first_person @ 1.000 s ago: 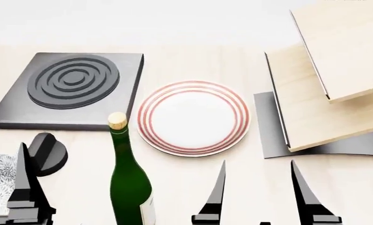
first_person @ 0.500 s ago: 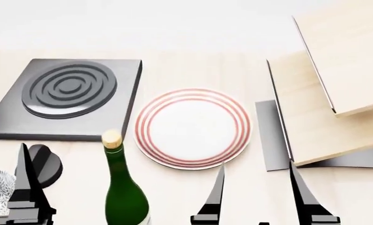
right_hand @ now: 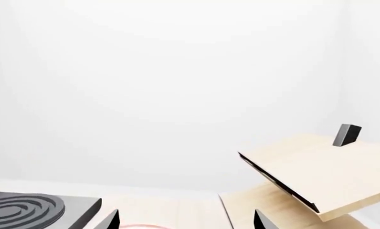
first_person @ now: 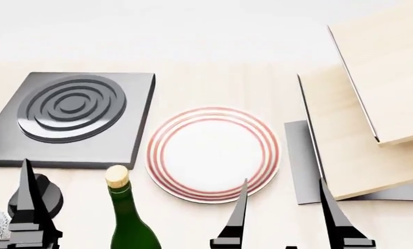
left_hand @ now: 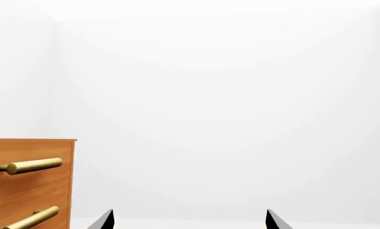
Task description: Pick up the akita bowl and put it on the plate.
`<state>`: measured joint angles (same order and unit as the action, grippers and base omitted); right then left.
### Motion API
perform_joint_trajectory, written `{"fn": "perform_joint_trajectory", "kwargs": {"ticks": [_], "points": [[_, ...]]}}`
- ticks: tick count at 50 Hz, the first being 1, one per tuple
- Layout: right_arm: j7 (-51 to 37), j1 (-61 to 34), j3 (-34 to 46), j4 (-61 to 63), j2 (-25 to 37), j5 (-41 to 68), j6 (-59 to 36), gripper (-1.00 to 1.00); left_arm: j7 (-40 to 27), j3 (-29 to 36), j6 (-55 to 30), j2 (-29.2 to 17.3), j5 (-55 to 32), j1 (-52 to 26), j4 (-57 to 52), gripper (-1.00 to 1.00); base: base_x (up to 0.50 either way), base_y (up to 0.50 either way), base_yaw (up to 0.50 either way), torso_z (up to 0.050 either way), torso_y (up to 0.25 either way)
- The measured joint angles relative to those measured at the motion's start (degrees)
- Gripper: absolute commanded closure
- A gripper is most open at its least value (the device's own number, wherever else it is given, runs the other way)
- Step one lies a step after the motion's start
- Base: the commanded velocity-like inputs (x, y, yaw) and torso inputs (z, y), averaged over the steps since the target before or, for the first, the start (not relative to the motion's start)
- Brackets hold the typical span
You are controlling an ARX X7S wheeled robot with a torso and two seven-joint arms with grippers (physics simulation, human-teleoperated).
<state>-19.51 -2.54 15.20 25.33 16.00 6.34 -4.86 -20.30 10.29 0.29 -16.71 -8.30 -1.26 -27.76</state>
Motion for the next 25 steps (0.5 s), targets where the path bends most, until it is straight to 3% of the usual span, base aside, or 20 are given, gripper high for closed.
{"fn": "perform_joint_trajectory", "kwargs": {"ticks": [25], "points": [[-0.38,-0.14,0.57,-0.42,0.44,0.26,0.34,-1.00,-0.51,0.38,0.44,-0.40,-0.14,0.01,0.36,-1.00,0.11,0.00,0.00,0.000,0.001]]}}
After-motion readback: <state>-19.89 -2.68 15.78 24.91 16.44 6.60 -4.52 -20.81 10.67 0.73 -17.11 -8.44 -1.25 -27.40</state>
